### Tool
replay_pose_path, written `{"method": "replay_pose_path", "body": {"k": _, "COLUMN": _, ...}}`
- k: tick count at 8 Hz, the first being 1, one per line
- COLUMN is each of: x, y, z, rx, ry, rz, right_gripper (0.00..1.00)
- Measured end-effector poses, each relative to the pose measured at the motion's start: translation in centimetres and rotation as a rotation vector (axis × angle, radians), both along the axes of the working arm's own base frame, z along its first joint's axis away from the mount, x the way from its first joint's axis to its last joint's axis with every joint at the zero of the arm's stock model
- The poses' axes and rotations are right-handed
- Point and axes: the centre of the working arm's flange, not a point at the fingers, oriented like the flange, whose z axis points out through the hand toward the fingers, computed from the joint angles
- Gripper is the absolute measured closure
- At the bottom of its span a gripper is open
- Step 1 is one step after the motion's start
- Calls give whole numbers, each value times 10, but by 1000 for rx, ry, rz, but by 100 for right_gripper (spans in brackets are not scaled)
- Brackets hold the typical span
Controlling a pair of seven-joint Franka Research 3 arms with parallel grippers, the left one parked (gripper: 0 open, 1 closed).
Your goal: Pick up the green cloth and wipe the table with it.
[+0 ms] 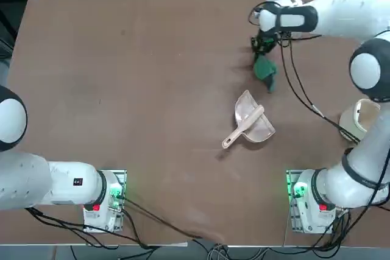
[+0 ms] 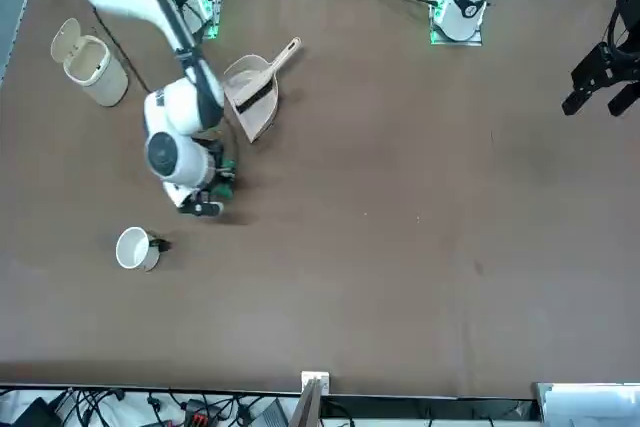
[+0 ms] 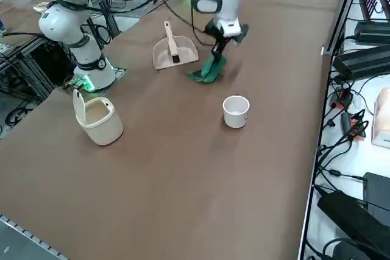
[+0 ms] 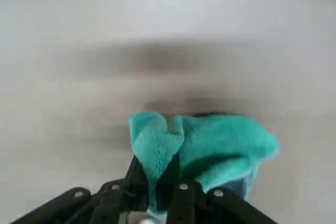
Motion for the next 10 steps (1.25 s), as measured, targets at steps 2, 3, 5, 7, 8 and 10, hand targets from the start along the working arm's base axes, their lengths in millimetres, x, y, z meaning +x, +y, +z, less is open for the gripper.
{"method": "replay_pose_path", "body": {"k": 2, "x": 3, "y": 35, "z": 19, "rx": 27, "ry": -28, "rz": -54, "right_gripper": 94}}
{"method": "replay_pose_path", "body": {"k": 3, "x": 5, "y": 49, "z": 30, "rx": 57, "ry": -38, "rz": -78, "right_gripper": 94}}
{"method": "replay_pose_path", "body": {"k": 5, "x": 6, "y": 75, "z": 51, "rx": 109, "ry": -51, "rz": -114, "right_gripper": 94}}
{"method": "replay_pose_path", "body": {"k": 7, "x": 3, "y": 90, "z": 59, "rx": 122, "ry": -51, "rz": -114, "right_gripper": 94}}
{"method": "replay_pose_path", "body": {"k": 8, "x": -1, "y": 89, "z": 53, "rx": 108, "ry": -24, "rz": -110, "right_gripper": 94}}
{"method": "replay_pose_path", "body": {"k": 10, "x": -4, "y": 74, "z": 22, "rx": 68, "ry": 40, "rz": -101, "right_gripper": 88}}
